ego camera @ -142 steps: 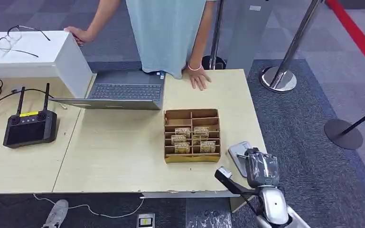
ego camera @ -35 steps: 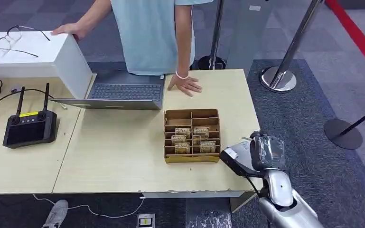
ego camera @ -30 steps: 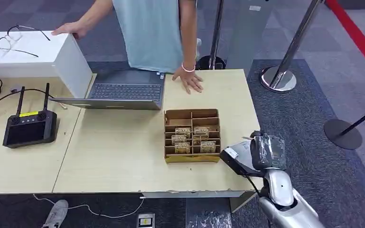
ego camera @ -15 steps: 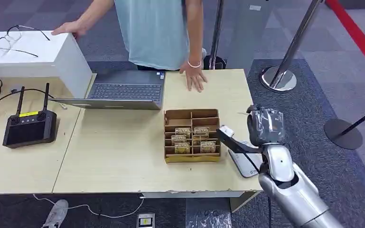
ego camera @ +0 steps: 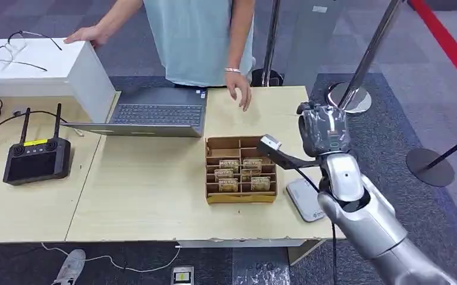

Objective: Pass the card to the sensor for recognition and then transmit it.

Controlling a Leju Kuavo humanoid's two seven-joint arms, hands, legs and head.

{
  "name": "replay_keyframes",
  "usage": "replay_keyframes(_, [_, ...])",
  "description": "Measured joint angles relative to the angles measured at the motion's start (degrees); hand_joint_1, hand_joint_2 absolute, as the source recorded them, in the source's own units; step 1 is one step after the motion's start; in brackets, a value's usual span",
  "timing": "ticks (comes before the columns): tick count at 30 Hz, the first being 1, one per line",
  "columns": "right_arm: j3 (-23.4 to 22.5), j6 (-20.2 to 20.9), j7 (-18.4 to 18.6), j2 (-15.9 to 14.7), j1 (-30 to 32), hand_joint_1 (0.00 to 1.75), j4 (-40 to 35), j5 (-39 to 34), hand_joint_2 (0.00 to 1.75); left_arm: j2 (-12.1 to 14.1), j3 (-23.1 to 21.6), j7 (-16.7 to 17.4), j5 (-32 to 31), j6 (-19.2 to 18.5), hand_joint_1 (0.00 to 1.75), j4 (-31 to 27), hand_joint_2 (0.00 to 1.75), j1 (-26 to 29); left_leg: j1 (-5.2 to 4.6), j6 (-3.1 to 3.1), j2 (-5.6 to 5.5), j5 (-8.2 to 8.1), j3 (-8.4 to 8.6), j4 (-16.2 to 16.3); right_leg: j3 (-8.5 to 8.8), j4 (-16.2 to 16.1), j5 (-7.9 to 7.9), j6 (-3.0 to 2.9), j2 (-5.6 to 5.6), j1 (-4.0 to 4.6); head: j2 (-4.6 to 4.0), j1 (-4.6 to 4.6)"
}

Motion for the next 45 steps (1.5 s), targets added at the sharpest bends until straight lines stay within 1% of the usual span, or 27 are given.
replay_keyframes(6, [1.6, 1.9, 0.1, 0.3, -2.8, 1.75, 0.2, -1.1, 1.75, 0.0, -0.1, 0.2, -0.9, -0.2, 0.0, 0.0, 1.75, 0.0, 0.0, 0.0, -0.01, 0.0, -0.05, 0.0, -0.03, 0.0, 0.0, 0.0, 0.0, 0.0, 0.0, 0.0])
replay_keyframes(10, [3.0, 3.5, 0.1, 0.9, -5.6, 1.75, 1.7, -3.0, 1.75, 0.0, -1.0, 1.1, -2.1, -1.0, 0.0, 0.0, 1.75, -0.5, 0.0, 0.0, -0.01, 0.0, -0.13, 0.0, -0.11, 0.0, 0.0, 0.0, 0.0, 0.0, 0.0, 0.0])
replay_keyframes(18, [5.6, 3.1, 0.0, 2.4, -8.1, 1.75, 5.1, -4.0, 1.75, 0.0, -1.5, 1.1, -2.2, -1.1, 0.0, -0.1, 1.75, -1.0, 0.0, 0.0, -0.03, 0.0, -0.16, 0.0, -0.14, 0.0, 0.0, 0.0, -0.01, 0.0, 0.0, -0.02])
replay_keyframes(28, [7.6, 2.7, 0.0, 2.8, -8.7, 1.75, 6.6, -4.0, 1.75, 0.0, -2.3, 1.6, -2.4, -1.1, 0.0, -0.1, 1.75, -0.8, 0.0, 0.0, -0.03, -0.01, -0.17, 0.0, -0.16, 0.0, -0.01, 0.01, -0.01, 0.0, 0.0, 0.0])
replay_keyframes(34, [8.3, 2.7, 0.1, 2.9, -9.0, 1.75, 6.7, -4.0, 1.75, 0.0, -2.4, 1.0, -2.5, -1.0, 0.0, -0.1, 1.75, -0.9, 0.0, 0.0, -0.03, -0.01, -0.17, 0.0, -0.16, 0.0, -0.01, 0.01, -0.01, 0.0, 0.0, 0.02])
replay_keyframes(35, [8.5, 2.7, 0.1, 2.9, -9.1, 1.54, 6.7, -4.0, 1.75, -0.1, -2.4, 1.0, -2.5, -1.0, 0.0, -0.1, 1.75, -0.9, 0.0, 0.0, -0.03, -0.01, -0.17, 0.0, -0.16, 0.0, -0.01, 0.01, -0.01, 0.0, 0.0, 0.0])
replay_keyframes(36, [8.6, 2.6, 0.1, 2.9, -9.1, 1.4, 6.8, -4.0, 1.75, -0.1, -2.4, 1.0, -2.5, -1.0, 0.0, -0.1, 1.75, -0.9, 0.0, 0.0, -0.02, -0.01, -0.17, 0.0, -0.16, 0.0, -0.01, 0.01, -0.01, 0.0, 0.0, 0.0])
replay_keyframes(37, [8.7, 2.6, 0.1, 2.9, -9.1, 0.38, 6.8, -4.0, 1.75, -0.1, -2.4, 0.9, -2.5, -1.0, 0.0, -0.1, 1.75, -1.0, 0.0, 0.0, -0.02, -0.01, -0.17, 0.0, -0.16, 0.0, -0.01, 0.01, -0.01, 0.0, 0.0, 0.0])
replay_keyframes(38, [8.8, 2.6, 0.1, 2.9, -9.1, 0.38, 6.9, -4.0, 1.75, -0.1, -2.4, 0.9, -2.5, -1.0, 0.0, -0.1, 1.75, -1.0, 0.0, 0.0, -0.03, -0.01, -0.17, 0.0, -0.16, 0.0, -0.01, 0.01, -0.01, 0.0, 0.0, 0.0])
replay_keyframes(39, [9.0, 2.4, 0.2, 2.9, -9.1, 0.31, 6.9, -3.9, 1.75, -0.1, -2.4, 0.9, -2.5, -1.0, 0.0, -0.1, 1.75, -1.0, 0.0, 0.0, -0.03, -0.01, -0.17, 0.0, -0.16, 0.0, -0.01, 0.01, -0.01, 0.0, 0.0, 0.02])
replay_keyframes(40, [9.1, 2.2, 0.3, 2.9, -9.1, 0.16, 6.9, -3.9, 1.75, -0.1, -2.4, 0.9, -2.5, -1.0, 0.0, -0.1, 1.75, -1.0, 0.0, 0.0, -0.03, -0.01, -0.17, 0.0, -0.17, 0.0, -0.01, 0.01, -0.01, 0.0, 0.0, 0.0])
replay_keyframes(41, [9.2, 2.0, 0.4, 2.9, -9.1, 0.12, 7.0, -3.8, 1.75, -0.1, -2.4, 0.9, -2.5, -1.0, 0.0, -0.1, 1.75, -1.0, 0.0, 0.0, -0.02, -0.01, -0.17, 0.0, -0.17, 0.0, -0.01, 0.01, -0.01, 0.0, 0.0, 0.02])
replay_keyframes(45, [9.5, 1.5, 0.7, 2.8, -9.1, 0.12, 7.2, -3.8, 1.75, -0.1, -2.4, 0.9, -2.5, -1.0, 0.0, -0.1, 1.75, -0.9, 0.0, 0.0, -0.02, -0.01, -0.17, 0.0, -0.18, 0.0, -0.01, 0.01, -0.01, 0.0, 0.0, 0.02])
